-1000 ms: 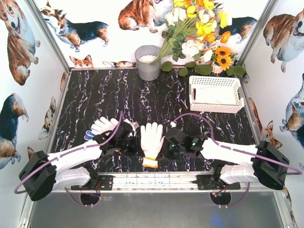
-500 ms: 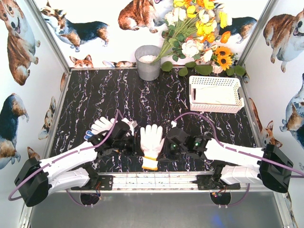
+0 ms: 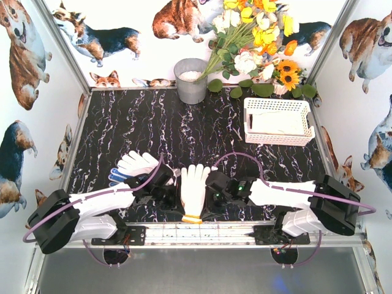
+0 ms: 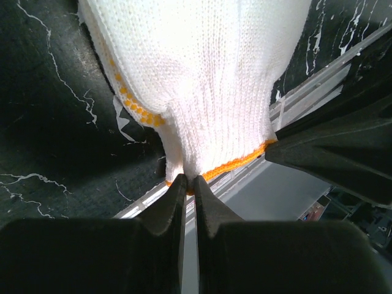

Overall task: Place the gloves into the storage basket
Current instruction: Pair the glove with the glove.

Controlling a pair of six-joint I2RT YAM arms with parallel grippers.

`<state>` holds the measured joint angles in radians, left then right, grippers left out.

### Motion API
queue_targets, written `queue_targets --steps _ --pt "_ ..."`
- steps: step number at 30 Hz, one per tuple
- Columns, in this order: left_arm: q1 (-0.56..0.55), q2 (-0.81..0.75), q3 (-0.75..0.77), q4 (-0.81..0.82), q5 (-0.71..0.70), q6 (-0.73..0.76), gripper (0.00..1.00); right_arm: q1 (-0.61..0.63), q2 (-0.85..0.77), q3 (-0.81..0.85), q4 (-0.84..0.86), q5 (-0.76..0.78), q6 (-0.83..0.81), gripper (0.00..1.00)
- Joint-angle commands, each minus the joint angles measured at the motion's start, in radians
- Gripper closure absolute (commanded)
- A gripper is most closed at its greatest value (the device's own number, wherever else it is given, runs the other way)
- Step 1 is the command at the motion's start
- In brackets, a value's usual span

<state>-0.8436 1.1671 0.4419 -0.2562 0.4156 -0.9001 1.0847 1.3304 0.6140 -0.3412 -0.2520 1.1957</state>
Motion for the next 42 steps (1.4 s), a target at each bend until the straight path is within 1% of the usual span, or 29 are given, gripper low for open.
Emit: queue_targets --steps 1,3,4,6,8,10,14,17,19,22,24,27,29,32,35,38,42 --pt "-0.004 0.02 -0.013 0.01 0.007 0.024 1.0 0.006 0.016 0.013 0.034 -0.031 -0.002 0.87" --pt "-0.003 0.032 -0.019 0.018 0.012 0.023 0.99 0.006 0.03 0.003 0.054 -0.037 0.005 0.87" --pt "-0.004 0.037 -0.02 0.018 0.01 0.024 0.95 0.005 0.035 -0.002 0.063 -0.038 0.007 0.86" --pt "-0.003 0.041 -0.022 0.016 0.004 0.024 0.88 0.005 0.043 -0.006 0.074 -0.038 0.008 0.82" --pt "-0.003 0.036 -0.026 0.023 0.002 0.019 0.8 0.006 0.042 -0.006 0.074 -0.034 0.008 0.75" --pt "-0.003 0.026 -0.025 0.03 0.003 0.012 0.71 0.005 0.029 -0.005 0.07 -0.023 0.007 0.66" --pt "-0.003 0.011 -0.028 0.037 0.002 0.002 0.6 0.006 -0.011 -0.006 0.048 0.008 0.002 0.54" --pt "-0.002 0.006 -0.047 0.065 -0.002 -0.013 0.57 0.005 -0.015 -0.026 0.064 0.025 0.017 0.51" --pt "0.0 0.011 -0.067 0.096 -0.004 -0.027 0.57 0.004 -0.006 -0.052 0.116 0.024 0.041 0.51" --pt "0.004 0.017 -0.091 0.14 -0.008 -0.049 0.58 0.004 0.019 -0.084 0.218 0.014 0.073 0.52" --pt "0.005 0.016 -0.112 0.169 -0.01 -0.064 0.58 0.004 0.037 -0.101 0.255 0.009 0.087 0.53" --pt "0.01 0.013 -0.144 0.193 -0.022 -0.075 0.58 0.003 0.059 -0.118 0.284 0.006 0.102 0.6" --pt "0.016 0.012 -0.165 0.203 -0.03 -0.078 0.58 0.004 0.062 -0.125 0.279 0.016 0.112 0.67" --pt "0.023 0.01 -0.188 0.219 -0.04 -0.09 0.58 0.003 0.051 -0.125 0.218 0.05 0.128 0.77" --pt "0.027 -0.002 -0.206 0.232 -0.054 -0.11 0.58 0.002 0.036 -0.131 0.169 0.074 0.148 0.85" --pt "0.028 -0.009 -0.229 0.293 -0.048 -0.145 0.59 -0.002 0.023 -0.144 0.163 0.084 0.162 0.88" --pt "0.029 0.021 -0.247 0.38 -0.031 -0.179 0.62 -0.003 0.016 -0.148 0.164 0.091 0.164 0.89"
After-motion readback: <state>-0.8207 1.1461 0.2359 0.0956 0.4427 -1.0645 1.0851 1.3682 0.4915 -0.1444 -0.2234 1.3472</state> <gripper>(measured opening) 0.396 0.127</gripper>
